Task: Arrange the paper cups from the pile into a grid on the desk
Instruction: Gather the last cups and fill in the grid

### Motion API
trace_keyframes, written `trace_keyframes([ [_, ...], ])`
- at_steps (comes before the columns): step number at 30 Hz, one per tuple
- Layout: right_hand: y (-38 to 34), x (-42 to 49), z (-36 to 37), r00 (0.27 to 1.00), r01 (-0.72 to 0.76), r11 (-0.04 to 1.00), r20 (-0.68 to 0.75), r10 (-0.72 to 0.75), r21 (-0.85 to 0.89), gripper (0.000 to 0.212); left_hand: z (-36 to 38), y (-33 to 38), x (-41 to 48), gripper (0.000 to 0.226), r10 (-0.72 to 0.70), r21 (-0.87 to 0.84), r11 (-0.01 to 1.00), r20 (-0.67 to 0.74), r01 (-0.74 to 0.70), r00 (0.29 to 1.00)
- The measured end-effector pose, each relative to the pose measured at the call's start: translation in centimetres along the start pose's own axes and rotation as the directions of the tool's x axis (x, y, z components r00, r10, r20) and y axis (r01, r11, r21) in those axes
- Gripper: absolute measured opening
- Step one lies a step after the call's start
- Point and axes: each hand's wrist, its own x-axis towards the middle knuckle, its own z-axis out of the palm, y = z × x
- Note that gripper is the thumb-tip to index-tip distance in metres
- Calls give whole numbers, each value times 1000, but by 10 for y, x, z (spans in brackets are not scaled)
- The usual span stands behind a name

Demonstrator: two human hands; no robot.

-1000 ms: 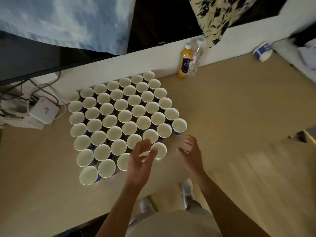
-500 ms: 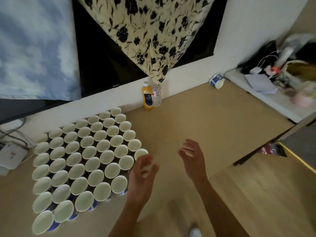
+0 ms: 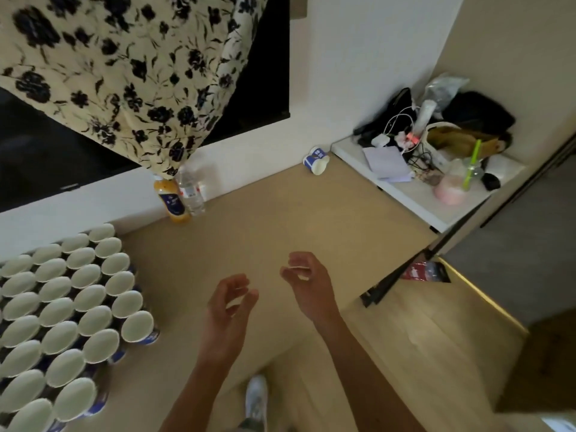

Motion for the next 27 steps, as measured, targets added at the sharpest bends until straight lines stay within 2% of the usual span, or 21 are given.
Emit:
trace_keyframes([
  [2,4,7,-11,1000,-15,1000,-23,14,-8,29,15,-2,10,22,-26,-12,1000,20,27,999],
  [5,12,33,-29,996,-53,999,-66,53,-6,27,48,-6,39,21,-43,-18,999,31,44,999],
  [8,18,68,-47,984,-62,998,-167,63,9,29,80,-11,83,21,-70,-50,996,28,71,997],
  [18,22,225,-88,964,-142,970,-250,90,-197,46,159,-10,212,20,-190,-107,976,15,190,982],
  [23,40,318,-79,947,-111,970,-318,37,-217,50,186,-14,249,19,-231,-100,969,-35,226,972],
  [27,68,404,-68,951,-120,948,-307,25,-294,60,204,-11,285,20,-268,-96,962,-130,257,955],
])
